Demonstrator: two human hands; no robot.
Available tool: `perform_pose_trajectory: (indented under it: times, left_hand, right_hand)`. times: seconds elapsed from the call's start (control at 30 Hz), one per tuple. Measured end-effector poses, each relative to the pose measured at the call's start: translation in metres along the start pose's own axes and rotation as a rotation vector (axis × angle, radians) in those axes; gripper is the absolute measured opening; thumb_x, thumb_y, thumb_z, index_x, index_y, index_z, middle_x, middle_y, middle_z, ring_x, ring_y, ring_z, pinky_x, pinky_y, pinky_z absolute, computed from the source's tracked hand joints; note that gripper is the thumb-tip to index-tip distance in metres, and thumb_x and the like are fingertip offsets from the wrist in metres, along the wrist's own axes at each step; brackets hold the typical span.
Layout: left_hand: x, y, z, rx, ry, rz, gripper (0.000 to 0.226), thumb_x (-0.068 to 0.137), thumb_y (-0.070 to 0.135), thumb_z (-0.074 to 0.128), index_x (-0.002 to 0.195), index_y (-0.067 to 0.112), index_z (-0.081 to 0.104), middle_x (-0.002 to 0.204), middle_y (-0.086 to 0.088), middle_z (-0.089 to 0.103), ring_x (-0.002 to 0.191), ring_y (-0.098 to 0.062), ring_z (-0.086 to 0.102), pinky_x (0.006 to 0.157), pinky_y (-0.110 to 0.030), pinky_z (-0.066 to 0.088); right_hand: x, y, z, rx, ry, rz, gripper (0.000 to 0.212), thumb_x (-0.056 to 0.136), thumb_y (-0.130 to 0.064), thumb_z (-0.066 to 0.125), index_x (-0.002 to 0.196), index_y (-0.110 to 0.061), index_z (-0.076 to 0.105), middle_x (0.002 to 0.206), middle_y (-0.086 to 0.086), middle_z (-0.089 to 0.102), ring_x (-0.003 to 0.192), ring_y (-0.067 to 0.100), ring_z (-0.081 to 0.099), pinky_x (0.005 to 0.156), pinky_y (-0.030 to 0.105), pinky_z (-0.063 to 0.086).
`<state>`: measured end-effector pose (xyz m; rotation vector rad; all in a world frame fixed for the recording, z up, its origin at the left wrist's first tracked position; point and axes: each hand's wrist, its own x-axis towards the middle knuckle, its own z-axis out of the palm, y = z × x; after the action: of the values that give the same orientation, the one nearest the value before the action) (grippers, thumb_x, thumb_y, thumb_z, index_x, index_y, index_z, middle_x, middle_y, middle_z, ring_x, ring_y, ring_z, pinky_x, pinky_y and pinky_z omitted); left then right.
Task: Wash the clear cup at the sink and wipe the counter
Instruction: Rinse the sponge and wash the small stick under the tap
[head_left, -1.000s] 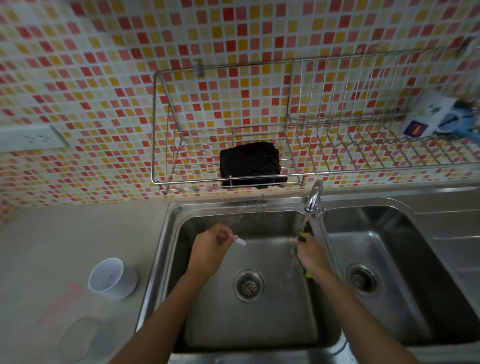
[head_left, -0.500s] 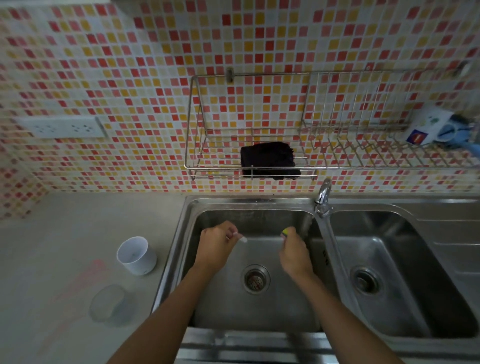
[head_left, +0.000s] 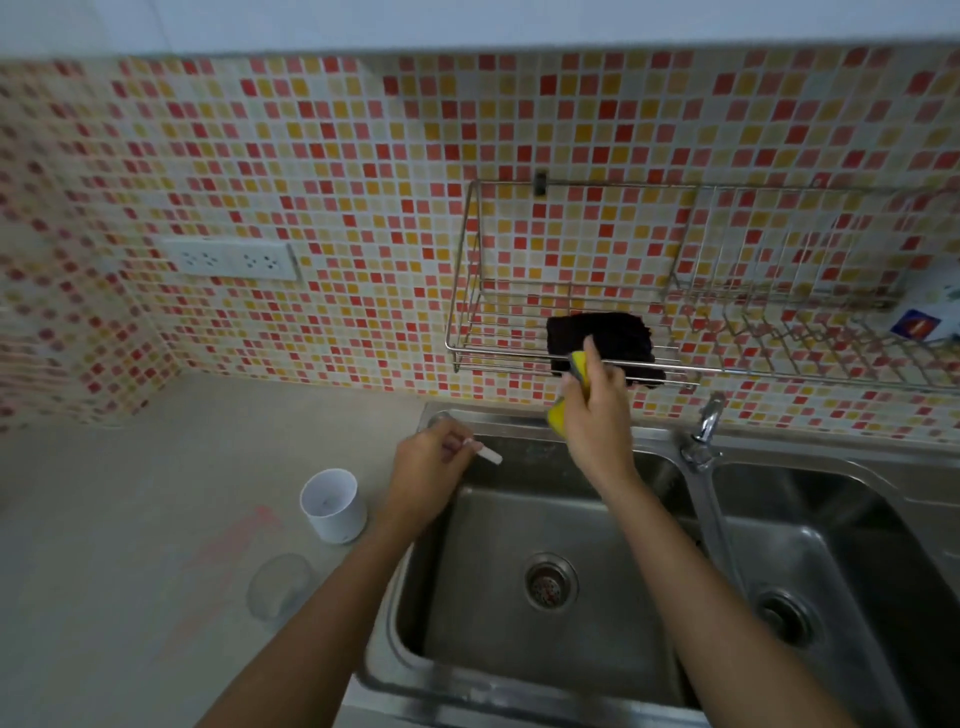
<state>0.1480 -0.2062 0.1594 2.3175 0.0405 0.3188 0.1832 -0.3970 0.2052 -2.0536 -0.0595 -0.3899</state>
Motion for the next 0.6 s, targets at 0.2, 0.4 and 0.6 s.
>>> perform_pose_trajectory:
  times: [0.2, 0.4, 0.6]
  left_hand:
    - [0.014, -0.02, -0.047, -0.009, 0.139, 0.002, 0.01, 0.087, 0.029, 0.068, 0.092, 0.021, 0.064, 0.08, 0.01, 0.064, 0.072, -0.004, 0.06, 0.066, -0.015, 0.046]
    - [0.02, -0.056, -0.091, 0.019, 0.142, -0.015, 0.016, 0.085, 0.03, 0.07, 0.093, 0.016, 0.068, 0.078, 0.006, 0.066, 0.07, -0.007, 0.06, 0.062, -0.01, 0.041]
    - [0.025, -0.091, -0.124, 0.022, 0.129, -0.03, 0.015, 0.085, 0.032, 0.07, 0.091, 0.018, 0.068, 0.074, 0.007, 0.064, 0.066, -0.004, 0.058, 0.059, -0.008, 0.04]
  right_hand:
    - [0.077, -0.047, 0.025, 0.058, 0.175, -0.157, 0.023, 0.092, -0.022, 0.062, 0.103, -0.015, 0.044, 0.105, 0.006, 0.053, 0.091, 0.016, 0.056, 0.073, 0.016, 0.042]
    - [0.134, -0.026, 0.067, -0.483, -0.119, 0.096, 0.046, 0.093, -0.03, 0.06, 0.124, 0.001, 0.047, 0.133, 0.023, 0.043, 0.113, 0.034, 0.051, 0.081, 0.031, 0.042]
    - [0.143, -0.02, 0.087, -0.614, -0.181, 0.187, 0.025, 0.095, -0.028, 0.057, 0.082, -0.006, 0.055, 0.092, 0.031, 0.051, 0.065, 0.025, 0.053, 0.045, 0.026, 0.036]
